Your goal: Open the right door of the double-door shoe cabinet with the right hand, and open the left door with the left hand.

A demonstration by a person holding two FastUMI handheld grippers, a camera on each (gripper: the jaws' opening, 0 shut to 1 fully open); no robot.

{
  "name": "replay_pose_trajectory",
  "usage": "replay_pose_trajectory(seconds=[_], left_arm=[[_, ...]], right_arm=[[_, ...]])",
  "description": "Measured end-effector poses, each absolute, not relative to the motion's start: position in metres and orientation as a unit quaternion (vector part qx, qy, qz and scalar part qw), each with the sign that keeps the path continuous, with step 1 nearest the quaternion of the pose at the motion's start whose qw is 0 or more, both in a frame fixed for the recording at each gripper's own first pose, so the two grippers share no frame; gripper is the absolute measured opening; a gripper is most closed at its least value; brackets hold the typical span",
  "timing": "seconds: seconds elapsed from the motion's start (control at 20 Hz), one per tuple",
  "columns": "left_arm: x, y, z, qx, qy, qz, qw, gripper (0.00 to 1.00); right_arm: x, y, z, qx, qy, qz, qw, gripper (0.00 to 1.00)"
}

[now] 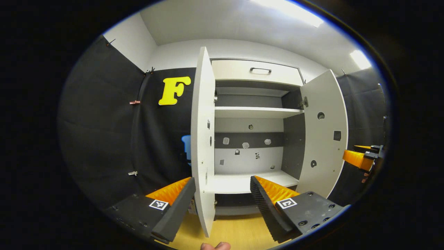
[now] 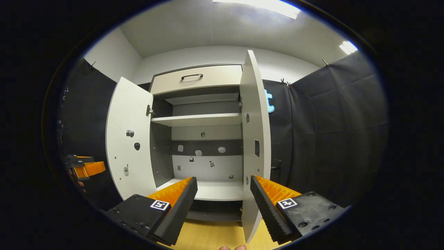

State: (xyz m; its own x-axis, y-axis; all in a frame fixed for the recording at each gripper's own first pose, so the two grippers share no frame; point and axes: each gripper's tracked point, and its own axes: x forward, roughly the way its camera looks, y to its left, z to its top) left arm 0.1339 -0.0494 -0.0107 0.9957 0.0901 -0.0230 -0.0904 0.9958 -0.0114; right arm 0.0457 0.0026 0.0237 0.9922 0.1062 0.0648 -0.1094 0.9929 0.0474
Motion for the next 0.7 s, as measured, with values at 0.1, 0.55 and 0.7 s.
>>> replay_pose_trajectory(seconds=[0.1, 0.55, 0.7], left_arm=[[0.132, -0.060, -0.010, -0.005, 0.009, 0.039, 0.999, 0.98], [0.130, -0.075, -0.009, 0.005, 0.010, 0.028, 1.000, 0.98], [0.130, -0.076, -0.008, 0.004, 0.009, 0.027, 1.000, 0.98]], right_arm=[[0.044, 0.002, 0.025, 0.021, -0.035, 0.054, 0.998, 0.97], [0.039, 0.005, 0.025, 0.025, -0.032, 0.058, 0.998, 0.97], [0.038, 0.005, 0.025, 0.023, -0.032, 0.059, 0.998, 0.96]])
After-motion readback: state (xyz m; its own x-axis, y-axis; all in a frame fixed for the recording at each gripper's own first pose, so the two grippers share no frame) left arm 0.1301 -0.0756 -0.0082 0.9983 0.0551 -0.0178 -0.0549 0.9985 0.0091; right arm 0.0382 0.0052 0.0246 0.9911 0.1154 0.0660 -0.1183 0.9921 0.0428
